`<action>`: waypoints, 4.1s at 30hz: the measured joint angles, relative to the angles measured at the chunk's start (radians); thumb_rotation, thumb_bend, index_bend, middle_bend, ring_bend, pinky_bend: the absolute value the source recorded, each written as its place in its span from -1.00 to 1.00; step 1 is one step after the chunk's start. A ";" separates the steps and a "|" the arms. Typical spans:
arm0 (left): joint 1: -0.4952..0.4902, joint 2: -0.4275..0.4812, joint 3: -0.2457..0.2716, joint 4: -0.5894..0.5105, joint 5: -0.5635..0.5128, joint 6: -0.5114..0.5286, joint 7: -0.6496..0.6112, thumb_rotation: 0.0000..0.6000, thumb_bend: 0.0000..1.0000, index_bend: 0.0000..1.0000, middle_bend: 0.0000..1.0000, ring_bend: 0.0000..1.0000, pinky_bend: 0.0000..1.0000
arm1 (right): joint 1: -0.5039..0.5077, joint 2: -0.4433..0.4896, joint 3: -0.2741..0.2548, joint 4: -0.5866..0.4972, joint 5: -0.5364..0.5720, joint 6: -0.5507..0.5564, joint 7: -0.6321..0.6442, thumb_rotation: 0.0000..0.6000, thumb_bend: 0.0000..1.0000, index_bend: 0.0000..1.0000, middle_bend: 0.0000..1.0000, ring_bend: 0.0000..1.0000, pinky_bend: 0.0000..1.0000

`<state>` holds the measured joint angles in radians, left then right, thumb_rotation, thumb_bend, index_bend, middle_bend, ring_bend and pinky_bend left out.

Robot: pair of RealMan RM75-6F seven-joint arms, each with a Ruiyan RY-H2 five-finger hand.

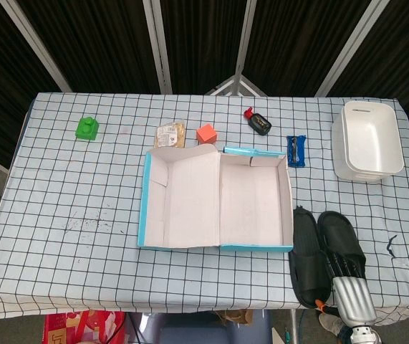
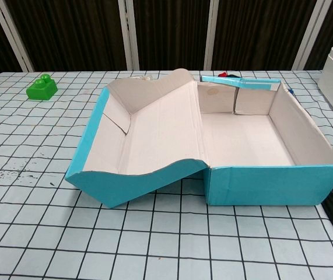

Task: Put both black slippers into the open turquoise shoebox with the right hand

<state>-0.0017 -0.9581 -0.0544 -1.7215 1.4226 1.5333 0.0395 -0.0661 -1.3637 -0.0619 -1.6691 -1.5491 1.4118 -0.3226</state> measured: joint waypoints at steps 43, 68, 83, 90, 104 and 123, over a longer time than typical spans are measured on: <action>-0.002 0.001 -0.004 -0.005 -0.019 -0.009 0.009 1.00 -0.27 -0.93 -1.00 -1.00 -0.97 | 0.083 -0.020 0.032 -0.014 0.109 -0.082 -0.105 1.00 -0.75 -0.44 -0.93 -0.87 -0.77; -0.003 0.001 -0.005 -0.005 -0.022 -0.010 0.012 1.00 -0.27 -0.92 -1.00 -1.00 -0.97 | 0.096 -0.069 0.014 0.048 0.098 -0.069 -0.060 1.00 -0.29 -0.01 -0.88 -0.83 -0.77; -0.002 0.006 -0.008 -0.004 -0.026 -0.011 -0.005 1.00 -0.27 -0.92 -1.00 -1.00 -0.97 | 0.096 -0.006 0.009 -0.045 0.076 -0.040 -0.102 1.00 -0.03 0.19 -0.80 -0.79 -0.77; 0.000 0.013 -0.007 -0.004 -0.024 -0.011 -0.023 1.00 -0.27 -0.92 -1.00 -1.00 -0.97 | 0.105 0.125 0.021 -0.211 0.093 -0.037 -0.143 1.00 0.06 0.22 -0.76 -0.76 -0.77; 0.005 0.023 -0.008 -0.004 -0.020 -0.004 -0.053 1.00 -0.27 -0.92 -1.00 -1.00 -0.97 | 0.183 0.406 0.151 -0.564 0.212 -0.034 -0.214 1.00 0.10 0.25 -0.45 -0.56 -0.76; 0.000 0.019 -0.009 0.000 -0.024 -0.015 -0.046 1.00 -0.27 -0.92 -1.00 -1.00 -0.97 | 0.460 0.297 0.310 -0.682 0.499 -0.123 -0.386 1.00 0.10 0.30 -0.19 -0.25 -0.17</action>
<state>-0.0020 -0.9386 -0.0631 -1.7212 1.3986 1.5182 -0.0060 0.3939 -1.0666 0.2486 -2.3511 -1.0501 1.2886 -0.7088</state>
